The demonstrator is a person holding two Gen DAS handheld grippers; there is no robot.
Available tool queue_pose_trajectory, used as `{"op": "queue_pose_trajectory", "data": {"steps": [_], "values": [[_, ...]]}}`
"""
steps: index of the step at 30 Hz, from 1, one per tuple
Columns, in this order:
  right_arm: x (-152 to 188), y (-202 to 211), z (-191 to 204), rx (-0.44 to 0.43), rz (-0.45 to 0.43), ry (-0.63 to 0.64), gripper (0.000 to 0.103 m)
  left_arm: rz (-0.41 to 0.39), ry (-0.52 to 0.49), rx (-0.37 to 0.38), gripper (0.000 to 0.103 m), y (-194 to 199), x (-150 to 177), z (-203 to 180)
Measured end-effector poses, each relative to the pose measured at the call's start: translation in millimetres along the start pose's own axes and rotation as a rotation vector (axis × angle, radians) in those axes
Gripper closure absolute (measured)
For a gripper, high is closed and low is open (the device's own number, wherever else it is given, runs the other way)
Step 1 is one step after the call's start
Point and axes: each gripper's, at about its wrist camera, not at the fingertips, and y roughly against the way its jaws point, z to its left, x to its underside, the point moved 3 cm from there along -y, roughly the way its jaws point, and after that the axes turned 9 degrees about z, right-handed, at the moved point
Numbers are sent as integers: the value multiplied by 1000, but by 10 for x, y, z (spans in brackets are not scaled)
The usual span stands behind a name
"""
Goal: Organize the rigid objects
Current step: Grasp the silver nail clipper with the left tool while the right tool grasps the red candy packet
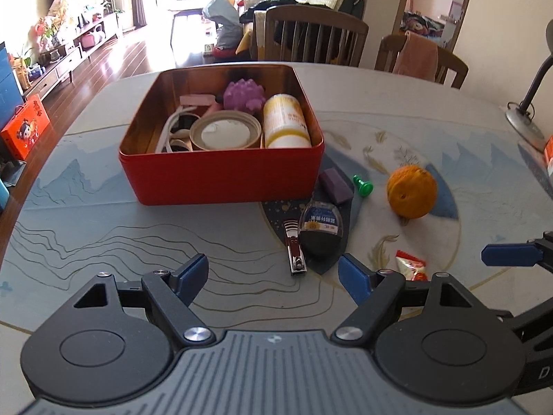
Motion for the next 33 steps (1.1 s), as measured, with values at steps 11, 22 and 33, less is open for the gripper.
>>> {"op": "queue_pose_trajectory", "data": {"steps": [11,22,33], "values": [[-70,-319,59,34,37,-13,21,31,-16,-5,41,-301,-26,-30],[-41,-387,19,58,56,-16,48,17,-88,-21,70,-390,-24,-143],[58,-319,-29,96,35,31,72,5,-119,-20,91,-388,-15,-249]]}}
